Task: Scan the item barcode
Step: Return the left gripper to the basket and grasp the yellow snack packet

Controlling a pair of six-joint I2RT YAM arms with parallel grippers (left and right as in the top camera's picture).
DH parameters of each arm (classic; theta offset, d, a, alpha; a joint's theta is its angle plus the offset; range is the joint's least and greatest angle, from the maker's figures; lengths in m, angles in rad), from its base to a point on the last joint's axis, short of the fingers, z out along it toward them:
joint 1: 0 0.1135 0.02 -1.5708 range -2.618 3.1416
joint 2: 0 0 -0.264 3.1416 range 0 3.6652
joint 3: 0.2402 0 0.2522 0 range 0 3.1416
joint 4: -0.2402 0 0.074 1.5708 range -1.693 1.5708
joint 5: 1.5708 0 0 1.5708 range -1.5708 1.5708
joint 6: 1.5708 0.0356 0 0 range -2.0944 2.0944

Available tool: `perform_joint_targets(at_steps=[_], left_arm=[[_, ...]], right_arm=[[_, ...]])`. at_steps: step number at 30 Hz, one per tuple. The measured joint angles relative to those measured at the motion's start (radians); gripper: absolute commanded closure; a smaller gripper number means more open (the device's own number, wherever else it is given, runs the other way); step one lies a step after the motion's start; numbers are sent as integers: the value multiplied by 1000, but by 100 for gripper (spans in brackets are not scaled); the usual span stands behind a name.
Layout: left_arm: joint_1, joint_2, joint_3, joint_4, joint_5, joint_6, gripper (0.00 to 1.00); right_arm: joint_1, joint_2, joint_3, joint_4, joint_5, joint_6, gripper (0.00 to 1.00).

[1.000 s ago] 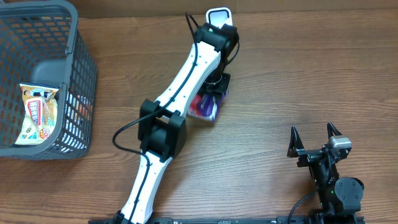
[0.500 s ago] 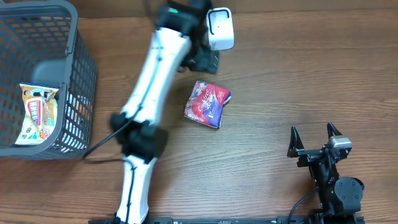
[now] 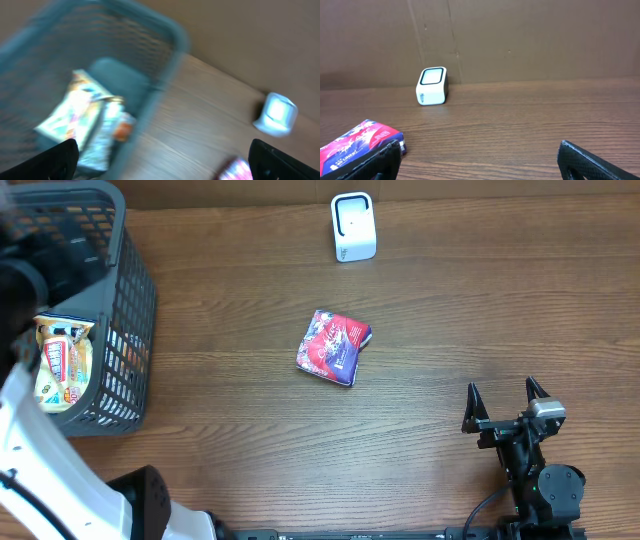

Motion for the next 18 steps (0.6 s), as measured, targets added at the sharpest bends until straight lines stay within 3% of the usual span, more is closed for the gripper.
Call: perform_joint_targets(at_steps=[5,8,13,18], left_arm=[[169,10,-94,1,-15,-2,0],[240,39,-240,65,-89,-35,0],[277,113,-379,200,-143,-47,5],[278,247,-427,238,-157,-24,9]], right_arm=[[0,0,0,0,0,1,0],[0,0,0,0,0,1,0],[0,0,0,0,0,0,0],[0,0,0,0,0,1,0]])
